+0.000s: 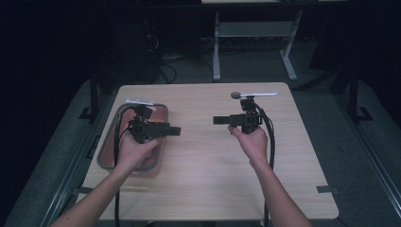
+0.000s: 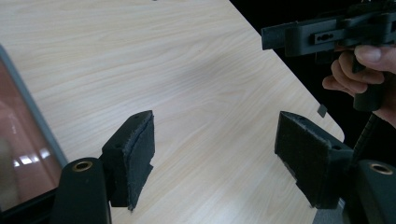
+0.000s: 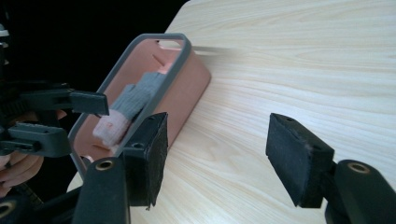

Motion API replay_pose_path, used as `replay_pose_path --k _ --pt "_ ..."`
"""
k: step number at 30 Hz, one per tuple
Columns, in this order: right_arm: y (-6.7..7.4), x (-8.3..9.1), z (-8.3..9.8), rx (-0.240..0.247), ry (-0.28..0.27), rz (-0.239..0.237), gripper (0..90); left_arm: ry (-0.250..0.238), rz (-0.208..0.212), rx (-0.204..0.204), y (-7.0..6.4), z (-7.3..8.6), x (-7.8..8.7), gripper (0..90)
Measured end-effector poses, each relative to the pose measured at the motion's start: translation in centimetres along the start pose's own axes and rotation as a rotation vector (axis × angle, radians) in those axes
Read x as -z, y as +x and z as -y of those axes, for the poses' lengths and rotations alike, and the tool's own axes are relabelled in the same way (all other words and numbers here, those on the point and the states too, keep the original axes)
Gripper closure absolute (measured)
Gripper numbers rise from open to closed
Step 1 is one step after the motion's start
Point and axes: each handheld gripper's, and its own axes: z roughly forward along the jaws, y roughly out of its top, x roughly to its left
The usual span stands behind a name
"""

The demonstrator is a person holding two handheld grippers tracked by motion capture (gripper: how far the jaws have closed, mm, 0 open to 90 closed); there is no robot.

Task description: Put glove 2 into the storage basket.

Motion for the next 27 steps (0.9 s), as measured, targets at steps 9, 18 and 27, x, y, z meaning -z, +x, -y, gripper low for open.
replay_pose_path --k 9,18,27 --pt "-1.6 1.8 0.5 -0.020 -0.018 0.022 37.7 0.010 0.019 -0.008 -0.9 -0.1 -1.2 27.5" --pt "-3.0 3.6 1.2 -0.039 -0.039 0.040 36.6 0.020 0.041 -0.024 -2.0 -0.2 -2.5 27.1" --pt "-4.3 4.6 2.1 -0.069 -0.039 0.057 35.6 0.029 0.055 -0.035 -2.9 0.1 -3.8 26.4"
